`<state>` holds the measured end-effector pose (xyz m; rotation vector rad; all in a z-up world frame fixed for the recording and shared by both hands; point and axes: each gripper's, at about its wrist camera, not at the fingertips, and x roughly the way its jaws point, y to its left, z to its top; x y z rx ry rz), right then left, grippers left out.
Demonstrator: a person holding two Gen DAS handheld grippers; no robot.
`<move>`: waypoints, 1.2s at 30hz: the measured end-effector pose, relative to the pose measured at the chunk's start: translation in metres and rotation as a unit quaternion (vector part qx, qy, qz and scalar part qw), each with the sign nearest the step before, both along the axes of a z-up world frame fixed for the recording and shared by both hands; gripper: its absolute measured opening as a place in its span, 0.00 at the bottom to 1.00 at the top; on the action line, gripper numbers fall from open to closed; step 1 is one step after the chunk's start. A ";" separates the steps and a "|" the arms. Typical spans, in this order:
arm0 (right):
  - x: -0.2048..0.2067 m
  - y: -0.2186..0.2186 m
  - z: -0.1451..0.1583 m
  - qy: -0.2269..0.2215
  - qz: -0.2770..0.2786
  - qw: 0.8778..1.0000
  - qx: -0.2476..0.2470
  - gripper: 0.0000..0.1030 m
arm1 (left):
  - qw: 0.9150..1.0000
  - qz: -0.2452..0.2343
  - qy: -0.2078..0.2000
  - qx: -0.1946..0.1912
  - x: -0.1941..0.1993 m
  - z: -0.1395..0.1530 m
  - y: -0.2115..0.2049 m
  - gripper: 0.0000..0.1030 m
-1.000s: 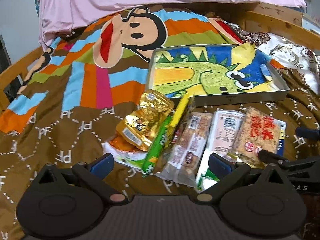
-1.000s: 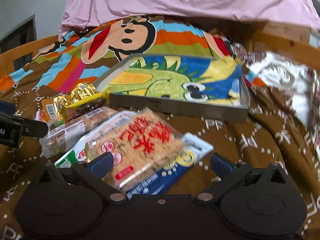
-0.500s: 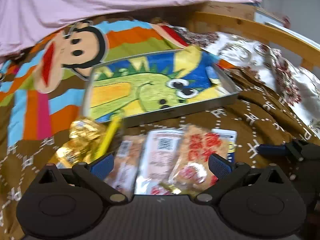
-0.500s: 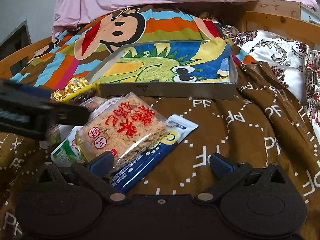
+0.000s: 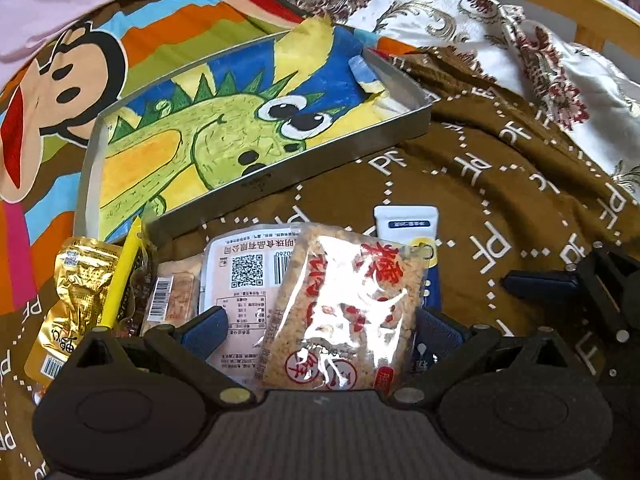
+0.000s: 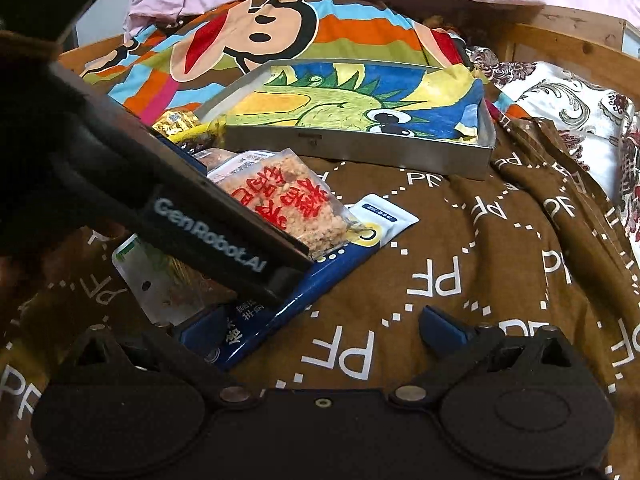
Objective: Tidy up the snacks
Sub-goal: 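Grasp the red-lettered rice cake packet with left tool while right tool grasps blue milk tube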
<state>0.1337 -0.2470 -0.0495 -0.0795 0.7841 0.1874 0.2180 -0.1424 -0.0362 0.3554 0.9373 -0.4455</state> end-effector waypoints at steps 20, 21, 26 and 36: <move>-0.011 0.038 -0.005 -0.075 0.056 0.986 -0.140 0.95 | 0.989 0.120 0.028 -0.075 -0.011 0.003 0.056 0.77; -0.013 0.036 -0.004 -0.077 0.051 0.984 -0.149 0.92 | 0.988 0.126 0.028 -0.080 -0.012 0.003 0.058 0.77; -0.014 0.026 -0.001 -0.098 0.017 0.979 -0.179 0.91 | 0.988 0.133 0.030 -0.079 -0.019 0.001 0.056 0.78; -0.003 0.039 -0.007 -0.093 0.029 0.988 -0.117 0.96 | 0.986 0.141 0.026 -0.082 -0.021 0.001 0.062 0.78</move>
